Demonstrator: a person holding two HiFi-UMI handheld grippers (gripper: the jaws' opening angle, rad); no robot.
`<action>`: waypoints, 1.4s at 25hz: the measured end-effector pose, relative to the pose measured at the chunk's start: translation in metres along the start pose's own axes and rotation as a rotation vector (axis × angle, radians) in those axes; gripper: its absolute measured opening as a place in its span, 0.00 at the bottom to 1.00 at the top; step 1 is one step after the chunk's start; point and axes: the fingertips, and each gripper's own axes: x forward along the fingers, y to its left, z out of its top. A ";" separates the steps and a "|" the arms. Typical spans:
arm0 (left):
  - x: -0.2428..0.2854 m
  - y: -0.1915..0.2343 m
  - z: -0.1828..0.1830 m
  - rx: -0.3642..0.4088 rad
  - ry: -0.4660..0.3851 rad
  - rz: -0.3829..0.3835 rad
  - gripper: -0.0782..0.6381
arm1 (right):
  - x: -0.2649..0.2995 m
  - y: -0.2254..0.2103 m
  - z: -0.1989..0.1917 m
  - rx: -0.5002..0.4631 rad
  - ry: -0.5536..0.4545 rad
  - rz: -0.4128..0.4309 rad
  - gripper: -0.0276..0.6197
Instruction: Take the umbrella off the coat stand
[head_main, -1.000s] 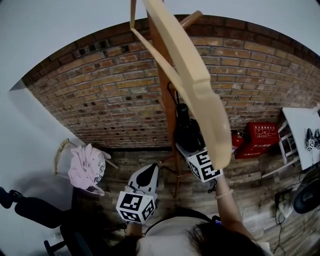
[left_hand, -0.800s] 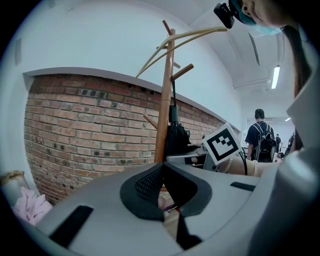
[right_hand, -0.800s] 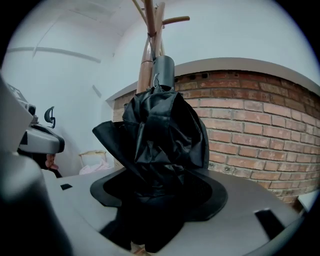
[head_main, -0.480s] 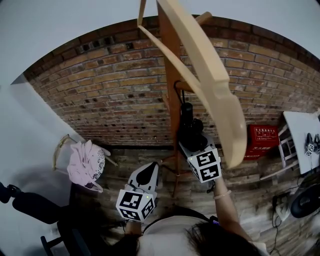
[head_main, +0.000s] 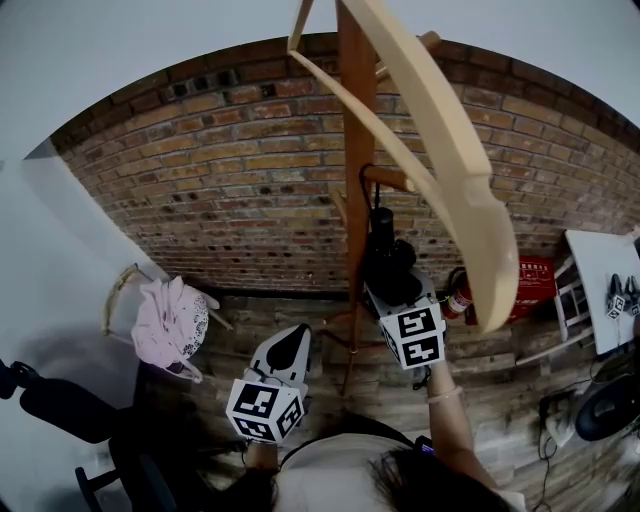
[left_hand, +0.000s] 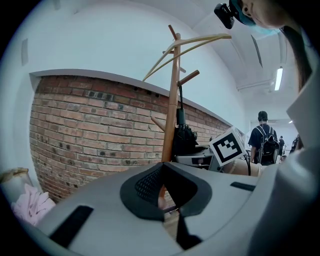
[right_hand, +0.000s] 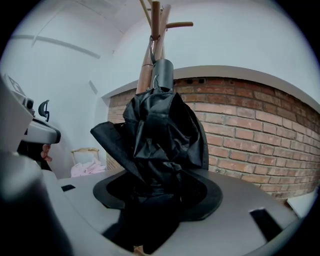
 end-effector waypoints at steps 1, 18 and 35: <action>-0.001 0.001 0.000 -0.002 -0.001 0.001 0.12 | -0.001 0.000 0.001 -0.003 -0.001 -0.005 0.47; -0.017 -0.003 0.006 -0.007 -0.021 -0.016 0.12 | -0.031 -0.003 0.023 -0.003 -0.049 -0.067 0.47; -0.049 -0.018 0.009 0.014 -0.032 -0.057 0.12 | -0.075 0.013 0.044 0.001 -0.117 -0.119 0.47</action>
